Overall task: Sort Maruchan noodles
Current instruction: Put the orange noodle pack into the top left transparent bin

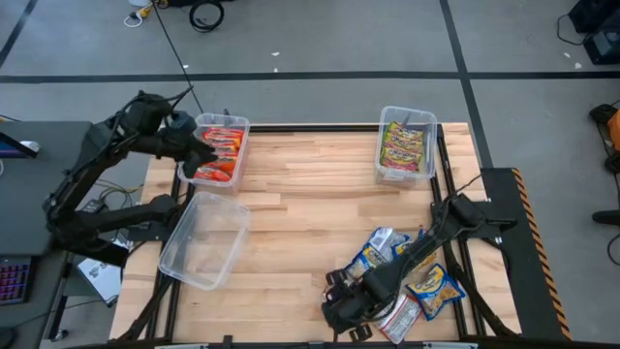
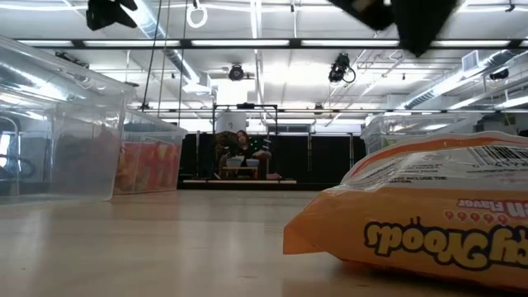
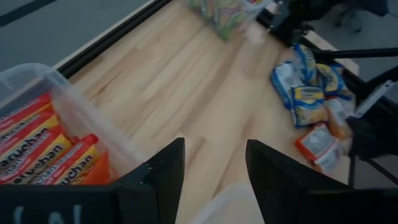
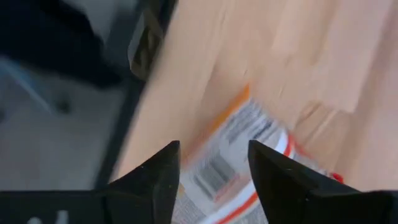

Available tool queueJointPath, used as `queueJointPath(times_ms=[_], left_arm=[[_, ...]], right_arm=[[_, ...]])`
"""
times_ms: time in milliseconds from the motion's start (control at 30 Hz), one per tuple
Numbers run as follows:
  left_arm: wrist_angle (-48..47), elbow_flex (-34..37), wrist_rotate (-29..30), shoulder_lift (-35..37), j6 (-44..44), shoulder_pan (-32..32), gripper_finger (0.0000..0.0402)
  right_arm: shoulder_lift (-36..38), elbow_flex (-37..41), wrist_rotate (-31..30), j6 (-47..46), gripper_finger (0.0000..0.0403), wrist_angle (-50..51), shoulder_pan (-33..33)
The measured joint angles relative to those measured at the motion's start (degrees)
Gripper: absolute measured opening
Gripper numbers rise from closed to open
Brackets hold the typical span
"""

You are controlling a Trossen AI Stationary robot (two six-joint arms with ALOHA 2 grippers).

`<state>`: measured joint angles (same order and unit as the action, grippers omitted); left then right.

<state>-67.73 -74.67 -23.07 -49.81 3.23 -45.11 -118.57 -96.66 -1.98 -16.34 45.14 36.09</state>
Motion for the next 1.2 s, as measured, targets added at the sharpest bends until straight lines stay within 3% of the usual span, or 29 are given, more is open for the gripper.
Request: queueJointPath(times_ms=[200, 400, 600, 800, 900, 1000, 1200], left_arm=[[-0.15, -0.02, 0.07, 1.94, 2.38, 2.81, 0.0176], [-1.16, -0.02, 0.36, 1.93, 2.12, 3.92, 0.0176], [-1.09, -0.02, 1.45, 1.86, 1.8, 3.9, 0.0176], [-0.9, -0.02, 1.82, 1.92, 3.5, 3.9, 0.0176], [0.85, 0.09, 2.78, 1.93, 5.1, 3.9, 0.0176], [3.39, 0.15, 2.99, 1.91, 5.17, 4.64, 0.0176], [14.62, 0.2, 4.54, 3.02, 4.82, 9.88, 0.0176]], right_arm=[[-5.16, 0.02, -4.5, 15.72, 0.0243, 2.88, 2.65], [-6.35, 0.9, -5.8, 20.34, 0.0244, 1.02, 3.22], [-6.59, 1.42, -5.51, 17.59, 0.0181, 0.31, 3.18], [-6.38, 1.53, -7.31, 17.31, 0.007, 2.12, 3.16], [-5.79, 1.66, -8.02, 12.63, 0.0013, 3.96, 2.76], [-4.39, 1.93, -9.57, 7.11, 0.0008, 7.46, 1.89], [1.68, 1.92, -16.21, 5.79, 0.0004, 9.73, -1.86]])
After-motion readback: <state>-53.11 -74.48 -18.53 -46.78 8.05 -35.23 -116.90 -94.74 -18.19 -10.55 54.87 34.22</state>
